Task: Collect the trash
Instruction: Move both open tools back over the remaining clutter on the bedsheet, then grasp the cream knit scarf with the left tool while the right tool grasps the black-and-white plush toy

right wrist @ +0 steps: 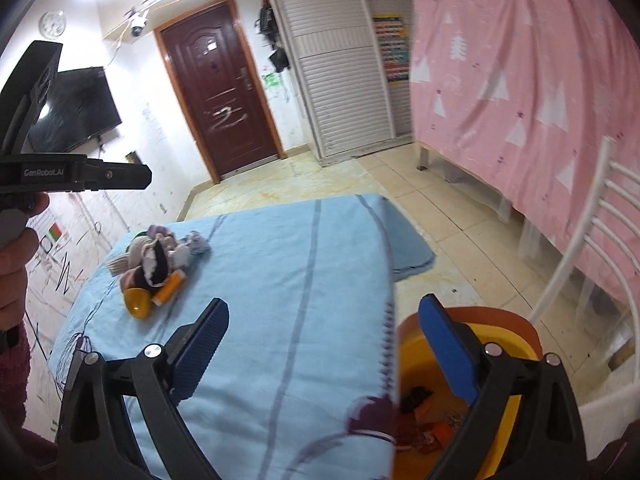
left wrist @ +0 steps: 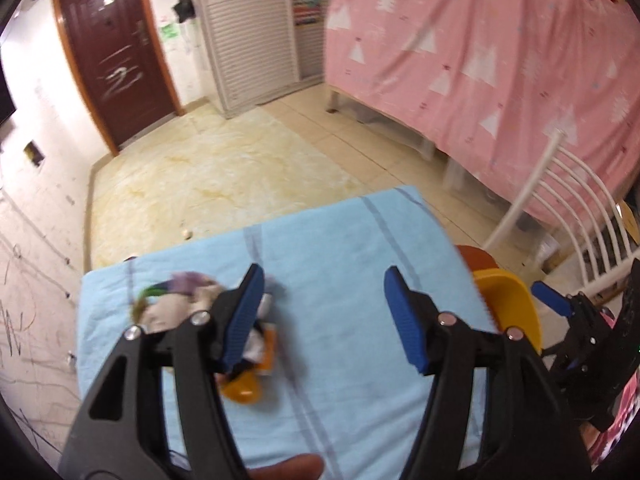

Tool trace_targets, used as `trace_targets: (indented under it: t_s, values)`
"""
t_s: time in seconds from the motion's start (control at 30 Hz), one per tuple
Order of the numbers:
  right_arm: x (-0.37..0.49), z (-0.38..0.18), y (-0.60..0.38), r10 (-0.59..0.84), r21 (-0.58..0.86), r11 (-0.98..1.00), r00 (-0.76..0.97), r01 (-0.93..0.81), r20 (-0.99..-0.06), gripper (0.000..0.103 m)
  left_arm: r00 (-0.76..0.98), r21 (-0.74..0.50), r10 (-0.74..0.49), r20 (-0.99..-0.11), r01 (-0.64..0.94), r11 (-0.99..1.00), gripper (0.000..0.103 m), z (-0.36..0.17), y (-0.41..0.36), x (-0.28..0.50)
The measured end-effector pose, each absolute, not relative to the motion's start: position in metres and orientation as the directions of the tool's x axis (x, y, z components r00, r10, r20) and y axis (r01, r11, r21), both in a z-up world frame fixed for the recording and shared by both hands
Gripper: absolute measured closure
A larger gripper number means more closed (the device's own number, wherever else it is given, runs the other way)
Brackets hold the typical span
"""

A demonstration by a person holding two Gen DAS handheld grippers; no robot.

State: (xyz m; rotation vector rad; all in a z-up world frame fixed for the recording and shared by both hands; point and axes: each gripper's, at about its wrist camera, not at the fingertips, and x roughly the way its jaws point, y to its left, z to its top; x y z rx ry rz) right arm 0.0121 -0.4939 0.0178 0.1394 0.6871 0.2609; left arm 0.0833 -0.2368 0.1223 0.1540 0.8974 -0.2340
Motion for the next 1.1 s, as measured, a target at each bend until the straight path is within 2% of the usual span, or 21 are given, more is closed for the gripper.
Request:
trace_targets:
  t_s: [0.57, 0.93, 1.1]
  values:
    - [0.042, 0.028, -0.38, 0.341, 0.13, 0.931, 0.685, -0.341, -0.643, 0.014, 0.627, -0.017, -0.093, -0.774, 0.127, 0.992, 0.043, 0.126, -0.114, 0.094]
    - [0.06, 0.023, -0.319, 0.384, 0.113, 0.898, 0.636, -0.425, -0.67, 0.014, 0.583, -0.091, -0.115, -0.804, 0.07, 0.993, 0.043, 0.099, -0.055, 0.111]
    - [0.066, 0.019, -0.299, 0.403, 0.113, 0.884, 0.615, -0.454, -0.678, 0.014, 0.546, -0.145, -0.161, -0.822, 0.073, 0.987, 0.043, 0.082, -0.039, 0.117]
